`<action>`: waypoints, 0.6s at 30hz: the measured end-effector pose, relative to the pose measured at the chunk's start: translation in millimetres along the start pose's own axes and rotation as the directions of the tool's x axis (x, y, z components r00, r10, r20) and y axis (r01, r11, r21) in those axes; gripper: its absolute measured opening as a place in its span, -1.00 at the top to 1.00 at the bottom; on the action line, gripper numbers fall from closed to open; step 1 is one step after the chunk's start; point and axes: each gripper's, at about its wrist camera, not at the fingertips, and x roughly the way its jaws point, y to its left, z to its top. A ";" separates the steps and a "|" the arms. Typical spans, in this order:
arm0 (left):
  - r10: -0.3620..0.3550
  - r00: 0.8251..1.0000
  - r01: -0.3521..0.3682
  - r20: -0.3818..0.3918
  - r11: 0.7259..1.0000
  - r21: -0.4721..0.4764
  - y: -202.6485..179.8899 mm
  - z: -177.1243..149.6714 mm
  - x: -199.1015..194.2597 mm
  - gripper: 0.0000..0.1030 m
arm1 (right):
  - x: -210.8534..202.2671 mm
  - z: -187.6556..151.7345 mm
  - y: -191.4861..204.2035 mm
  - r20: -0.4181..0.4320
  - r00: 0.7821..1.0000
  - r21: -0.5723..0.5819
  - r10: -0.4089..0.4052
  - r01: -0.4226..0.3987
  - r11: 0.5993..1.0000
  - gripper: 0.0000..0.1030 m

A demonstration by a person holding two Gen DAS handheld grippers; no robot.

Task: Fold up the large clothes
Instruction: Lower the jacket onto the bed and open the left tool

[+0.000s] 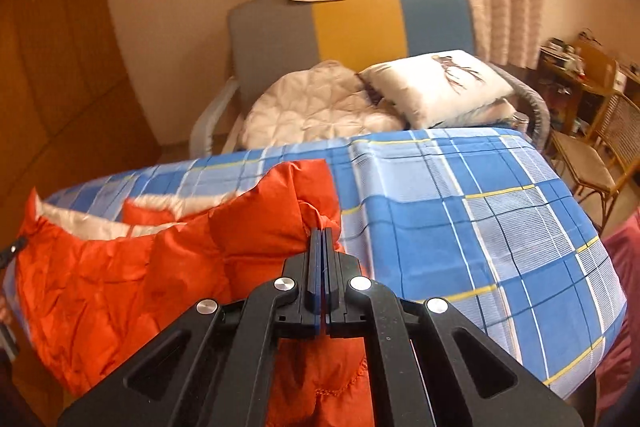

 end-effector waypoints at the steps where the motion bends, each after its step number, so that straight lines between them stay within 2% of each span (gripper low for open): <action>1: 0.011 1.000 -0.011 -0.005 1.000 -0.012 1.8 2.8 8.3 0.96 | 6.9 3.5 -0.3 0.004 1.000 0.015 -0.011 0.011 1.000 0.99; 5: 0.067 0.997 -0.070 -0.041 0.996 -0.063 11.6 12.4 46.8 0.97 | 40.6 14.8 -0.8 0.006 0.998 0.076 -0.061 0.060 0.995 1.00; 10: 0.156 0.982 -0.163 -0.109 0.985 -0.062 15.4 13.1 95.7 0.97 | 87.1 15.6 8.2 -0.032 0.988 0.050 -0.154 0.156 0.987 1.00; 13: 0.200 0.965 -0.211 -0.168 0.976 -0.051 20.1 6.2 124.3 0.97 | 115.0 9.4 11.3 -0.074 0.976 0.028 -0.207 0.209 0.977 1.00; 15: 0.246 0.947 -0.252 -0.208 0.968 -0.004 18.1 -3.1 143.3 0.96 | 133.8 2.0 12.8 -0.107 0.964 0.005 -0.242 0.244 0.970 1.00; 18: 0.267 0.933 -0.269 -0.243 0.963 0.023 17.3 -12.1 158.8 0.96 | 158.9 -9.9 13.1 -0.155 0.946 -0.025 -0.285 0.285 0.958 1.00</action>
